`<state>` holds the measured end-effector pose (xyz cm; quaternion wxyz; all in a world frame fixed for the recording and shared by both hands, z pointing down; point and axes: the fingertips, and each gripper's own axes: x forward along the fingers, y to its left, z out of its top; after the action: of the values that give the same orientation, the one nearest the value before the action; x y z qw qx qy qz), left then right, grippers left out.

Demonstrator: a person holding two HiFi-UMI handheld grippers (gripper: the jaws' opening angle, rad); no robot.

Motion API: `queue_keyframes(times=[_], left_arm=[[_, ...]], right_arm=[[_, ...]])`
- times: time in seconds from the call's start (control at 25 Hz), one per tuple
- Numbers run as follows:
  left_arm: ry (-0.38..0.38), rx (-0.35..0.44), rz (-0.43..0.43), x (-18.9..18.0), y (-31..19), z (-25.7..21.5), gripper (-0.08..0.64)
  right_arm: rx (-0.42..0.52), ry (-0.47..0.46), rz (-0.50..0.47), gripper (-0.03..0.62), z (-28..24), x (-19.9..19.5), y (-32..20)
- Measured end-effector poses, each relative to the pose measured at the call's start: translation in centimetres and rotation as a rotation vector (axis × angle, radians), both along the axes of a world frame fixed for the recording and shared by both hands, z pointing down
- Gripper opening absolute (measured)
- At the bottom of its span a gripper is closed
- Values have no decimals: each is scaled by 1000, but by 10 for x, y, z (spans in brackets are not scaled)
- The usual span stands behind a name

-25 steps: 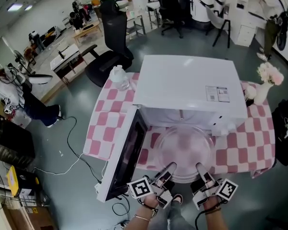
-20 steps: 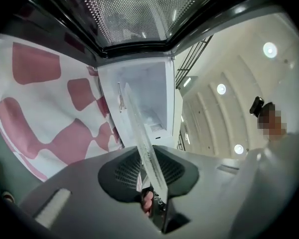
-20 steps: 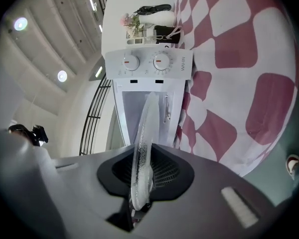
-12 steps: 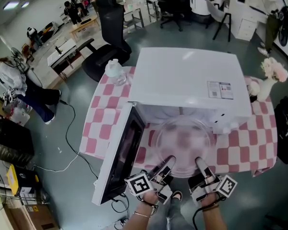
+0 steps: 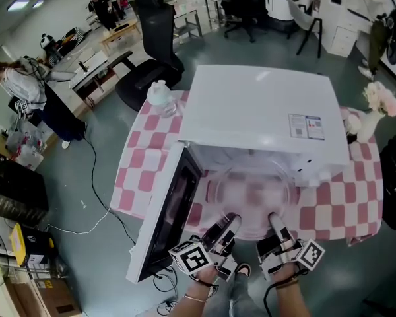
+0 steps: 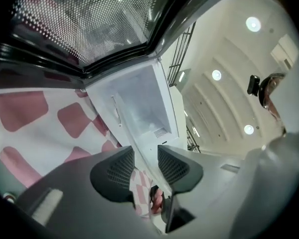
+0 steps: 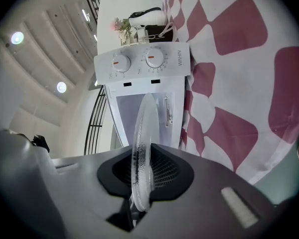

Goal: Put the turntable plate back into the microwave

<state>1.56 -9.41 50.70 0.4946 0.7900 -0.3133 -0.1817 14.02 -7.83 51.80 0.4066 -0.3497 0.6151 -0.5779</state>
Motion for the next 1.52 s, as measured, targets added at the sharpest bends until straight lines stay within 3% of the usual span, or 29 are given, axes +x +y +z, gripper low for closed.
queue_keyframes(times=[0.4, 0.96, 1.2, 1.52], left_arm=[[-272, 98, -88, -10, 6, 1, 167], [-425, 125, -109, -26, 30, 2, 186], [-490, 136, -110, -33, 31, 5, 137], [-567, 143, -120, -39, 29, 11, 20]], right_arm=[[1, 10, 0, 44, 1, -3, -17], [-2, -1, 35, 44, 3, -2, -42], [-6, 12, 58, 44, 1, -4, -56], [-7, 21, 100, 44, -1, -9, -74]])
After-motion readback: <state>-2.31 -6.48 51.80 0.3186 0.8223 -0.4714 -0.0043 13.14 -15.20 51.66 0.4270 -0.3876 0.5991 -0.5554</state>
